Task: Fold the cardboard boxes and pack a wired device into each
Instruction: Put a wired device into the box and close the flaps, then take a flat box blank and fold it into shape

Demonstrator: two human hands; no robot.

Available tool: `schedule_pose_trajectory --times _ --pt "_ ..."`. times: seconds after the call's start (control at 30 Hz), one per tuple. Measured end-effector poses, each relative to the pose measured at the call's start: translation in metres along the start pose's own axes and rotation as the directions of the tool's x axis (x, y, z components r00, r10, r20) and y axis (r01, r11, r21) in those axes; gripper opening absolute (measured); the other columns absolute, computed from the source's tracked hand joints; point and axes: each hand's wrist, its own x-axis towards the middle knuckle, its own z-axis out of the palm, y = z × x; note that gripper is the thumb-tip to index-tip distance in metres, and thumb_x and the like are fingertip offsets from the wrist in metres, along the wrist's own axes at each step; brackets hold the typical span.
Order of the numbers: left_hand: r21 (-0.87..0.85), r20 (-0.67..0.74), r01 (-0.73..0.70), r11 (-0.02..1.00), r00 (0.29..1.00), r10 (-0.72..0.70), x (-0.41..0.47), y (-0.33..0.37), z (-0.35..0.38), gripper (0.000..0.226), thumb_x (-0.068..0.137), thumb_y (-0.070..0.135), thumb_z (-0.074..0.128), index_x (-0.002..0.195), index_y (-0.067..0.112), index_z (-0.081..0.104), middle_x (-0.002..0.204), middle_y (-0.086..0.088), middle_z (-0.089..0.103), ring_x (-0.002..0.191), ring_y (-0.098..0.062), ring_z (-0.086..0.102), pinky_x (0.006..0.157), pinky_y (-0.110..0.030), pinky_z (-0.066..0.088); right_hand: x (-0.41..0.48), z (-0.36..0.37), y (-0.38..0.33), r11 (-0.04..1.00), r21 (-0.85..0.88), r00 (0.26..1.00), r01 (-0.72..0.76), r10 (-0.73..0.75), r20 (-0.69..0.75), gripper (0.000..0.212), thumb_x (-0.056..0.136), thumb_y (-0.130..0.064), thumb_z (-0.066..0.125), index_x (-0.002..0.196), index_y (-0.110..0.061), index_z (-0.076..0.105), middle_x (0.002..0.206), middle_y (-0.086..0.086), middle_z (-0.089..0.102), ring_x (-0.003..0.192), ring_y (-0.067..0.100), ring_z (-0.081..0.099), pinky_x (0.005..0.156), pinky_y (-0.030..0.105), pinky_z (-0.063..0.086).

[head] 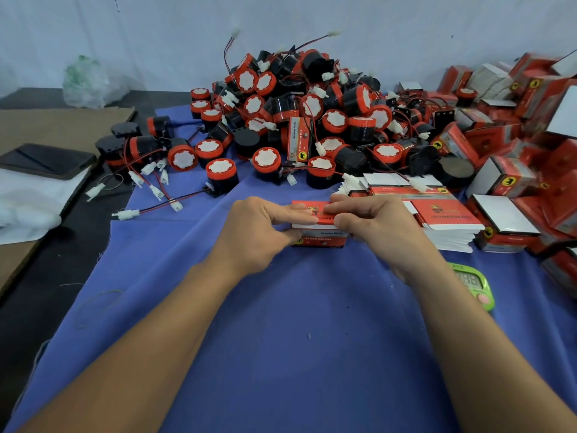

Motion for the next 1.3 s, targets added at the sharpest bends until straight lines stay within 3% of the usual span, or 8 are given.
schedule_pose_trajectory --times 0.17,0.3,0.53,0.93,1.03,1.13,1.2,1.3 --pt "-0.207 0.051 0.087 0.974 0.996 -0.079 -0.003 -0.003 0.007 0.041 0.086 -0.005 0.079 0.087 0.036 0.084 0.105 0.019 0.078 0.121 0.006 0.063 0.1 -0.019 0.054 0.001 0.001 0.002 1.0 -0.013 1.0 -0.01 0.01 -0.002 0.023 0.091 -0.013 0.074 0.097 -0.033 0.083 0.117 -0.023 0.072 0.114 -0.003 0.064 0.102 0.039 0.055" --pt "-0.341 -0.079 0.153 0.927 0.978 -0.191 0.0 -0.003 0.012 0.038 0.088 0.03 0.078 0.124 0.042 0.072 0.093 0.005 0.081 0.104 -0.001 0.073 0.084 -0.012 0.054 0.002 0.003 0.0 0.998 0.054 0.998 -0.035 0.037 -0.041 0.014 0.095 -0.028 0.071 0.094 -0.032 0.084 0.112 -0.016 0.076 0.112 0.011 0.069 0.1 0.046 0.056" --pt "-0.1 0.028 0.209 0.973 0.978 -0.207 0.008 0.0 0.019 0.054 0.097 0.031 0.073 0.146 0.042 0.055 0.139 0.013 0.061 0.118 0.001 0.061 0.098 -0.026 0.056 0.003 0.005 -0.003 0.992 -0.074 0.989 -0.102 0.109 0.099 0.05 0.099 -0.015 0.066 0.144 -0.033 0.057 0.134 -0.004 0.067 0.117 0.01 0.065 0.104 0.036 0.053" --pt "-0.067 0.087 0.148 0.987 0.986 -0.142 -0.002 0.013 0.027 0.083 0.077 0.061 0.074 0.152 0.045 0.043 0.13 0.022 0.064 0.12 0.003 0.06 0.102 -0.021 0.05 -0.011 -0.003 -0.021 0.793 -0.605 0.99 0.069 0.018 0.138 0.056 0.055 -0.038 0.091 0.105 -0.037 0.065 0.089 -0.012 0.064 0.077 0.008 0.059 0.06 0.024 0.04" --pt "-0.253 0.04 0.201 0.946 0.979 -0.198 0.0 0.016 0.027 0.083 0.078 0.076 0.053 0.154 0.045 0.041 0.13 0.02 0.068 0.13 -0.002 0.057 0.115 -0.037 0.043 -0.011 -0.038 -0.031 0.986 0.164 0.995 0.041 -0.025 -0.101 0.051 0.056 -0.023 0.09 0.104 -0.024 0.075 0.095 -0.001 0.074 0.083 0.013 0.066 0.072 0.029 0.052" --pt "-0.25 0.023 0.233 0.94 0.972 -0.235 0.003 0.012 0.028 0.066 0.087 0.067 0.053 0.15 0.049 0.045 0.121 0.019 0.071 0.123 0.001 0.06 0.111 -0.036 0.046 -0.012 -0.062 -0.033 0.472 0.858 0.965 0.204 0.053 -0.258 0.049 0.082 -0.03 0.082 0.126 -0.015 0.066 0.131 0.008 0.066 0.117 0.022 0.067 0.091 0.034 0.057" --pt "-0.192 0.026 0.24 0.952 0.97 -0.24 0.004 0.01 0.03 0.056 0.096 0.053 0.058 0.15 0.048 0.045 0.112 0.022 0.073 0.112 0.009 0.062 0.098 -0.018 0.045 -0.011 -0.061 -0.031 0.704 0.675 0.932 0.22 0.052 -0.358 0.056 0.086 -0.027 0.078 0.138 -0.018 0.058 0.133 0.002 0.067 0.118 0.018 0.068 0.091 0.034 0.059" --pt "-0.135 -0.01 0.261 0.956 0.964 -0.264 0.006 0.006 0.032 0.05 0.103 0.033 0.062 0.149 0.044 0.048 0.105 0.022 0.074 0.103 0.011 0.063 0.081 -0.001 0.041 -0.008 -0.045 -0.024 0.988 -0.156 0.855 0.005 -0.085 -0.512 0.048 0.081 -0.028 0.08 0.128 -0.029 0.07 0.124 -0.013 0.071 0.116 0.008 0.066 0.097 0.033 0.055"
